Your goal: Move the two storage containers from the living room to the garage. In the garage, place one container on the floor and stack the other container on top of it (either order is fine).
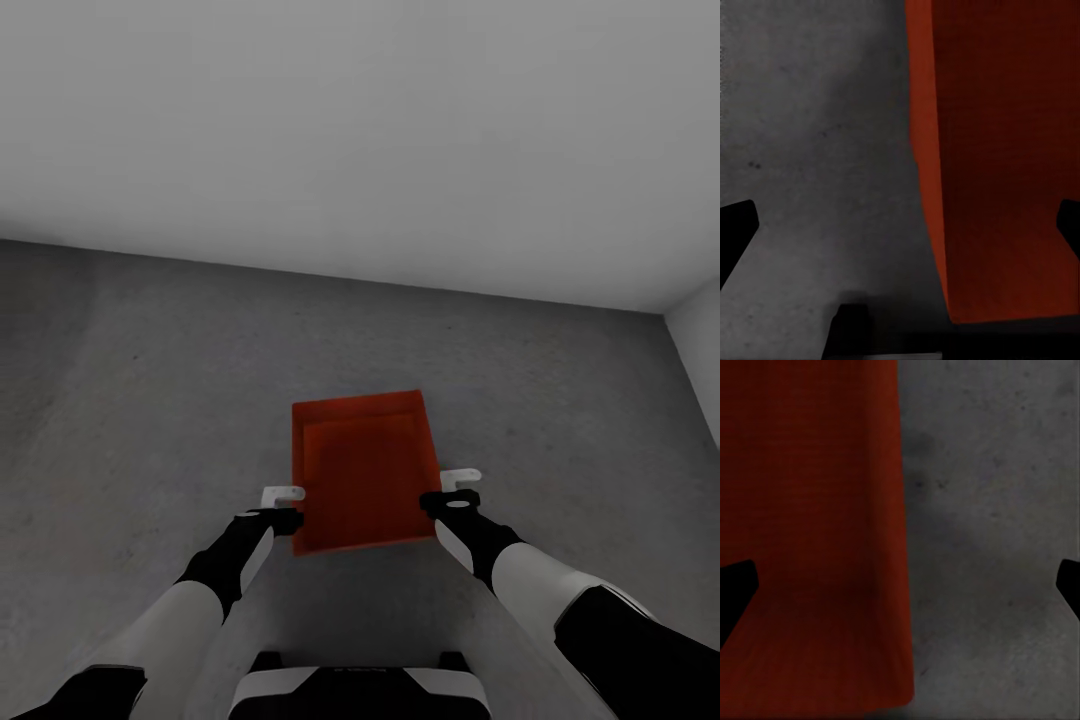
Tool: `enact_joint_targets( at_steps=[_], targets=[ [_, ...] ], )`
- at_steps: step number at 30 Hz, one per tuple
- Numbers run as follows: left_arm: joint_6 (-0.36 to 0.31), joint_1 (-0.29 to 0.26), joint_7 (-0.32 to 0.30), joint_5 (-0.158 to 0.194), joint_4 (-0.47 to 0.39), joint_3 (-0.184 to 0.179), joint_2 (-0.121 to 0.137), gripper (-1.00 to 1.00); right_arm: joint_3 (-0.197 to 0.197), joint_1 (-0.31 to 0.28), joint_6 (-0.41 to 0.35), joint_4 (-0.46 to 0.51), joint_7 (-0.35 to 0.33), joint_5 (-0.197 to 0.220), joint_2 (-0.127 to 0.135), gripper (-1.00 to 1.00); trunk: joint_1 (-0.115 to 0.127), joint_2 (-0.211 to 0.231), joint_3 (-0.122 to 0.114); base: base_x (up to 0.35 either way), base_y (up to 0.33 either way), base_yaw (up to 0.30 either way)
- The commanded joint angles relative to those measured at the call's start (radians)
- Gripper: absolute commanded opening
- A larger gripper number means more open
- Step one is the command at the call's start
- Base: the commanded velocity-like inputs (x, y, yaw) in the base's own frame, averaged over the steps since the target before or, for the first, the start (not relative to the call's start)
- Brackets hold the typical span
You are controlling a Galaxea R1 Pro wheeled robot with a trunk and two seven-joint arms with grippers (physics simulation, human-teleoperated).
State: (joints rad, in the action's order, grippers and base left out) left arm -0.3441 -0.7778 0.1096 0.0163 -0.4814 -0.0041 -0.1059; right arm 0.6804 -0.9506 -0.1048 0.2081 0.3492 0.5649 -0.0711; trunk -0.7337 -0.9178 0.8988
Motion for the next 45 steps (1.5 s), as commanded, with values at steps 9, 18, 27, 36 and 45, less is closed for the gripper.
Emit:
enact_joint_targets(
  at_steps=[9, 18, 27, 36, 45],
  targets=[
    [-0.006, 0.0, 0.004, 0.002, -0.002, -0.001, -0.001, 1.0, 0.008, 0.0, -0.007, 0.002, 0.007, 0.004, 0.001, 1.0, 0.034, 0.063, -0.028, 0.0, 0.0, 0.0],
    [-0.006, 0.0, 0.004, 0.002, -0.002, -0.001, 0.0, 1.0, 0.008, 0.0, -0.007, 0.002, 0.007, 0.004, 0.001, 1.0, 0.069, 0.126, -0.056, 0.0, 0.0, 0.0],
    [-0.005, 0.0, 0.004, 0.002, -0.002, -0.001, -0.001, 1.0, 0.008, 0.0, -0.007, 0.002, 0.007, 0.004, 0.001, 1.0, 0.103, 0.189, -0.084, 0.0, 0.0, 0.0],
    [-0.005, 0.0, 0.004, 0.002, 0.0, -0.001, -0.001, 1.0, 0.008, 0.0, -0.007, 0.002, 0.007, 0.004, 0.001, 1.0, 0.138, 0.252, -0.112, 0.0, 0.0, 0.0],
    [-0.004, 0.0, 0.004, 0.002, 0.0, -0.001, -0.001, 1.0, 0.008, 0.0, -0.007, 0.002, 0.008, 0.005, 0.001, 1.0, 0.172, 0.315, -0.141, 0.0, 0.0, 0.0]
  ],
)
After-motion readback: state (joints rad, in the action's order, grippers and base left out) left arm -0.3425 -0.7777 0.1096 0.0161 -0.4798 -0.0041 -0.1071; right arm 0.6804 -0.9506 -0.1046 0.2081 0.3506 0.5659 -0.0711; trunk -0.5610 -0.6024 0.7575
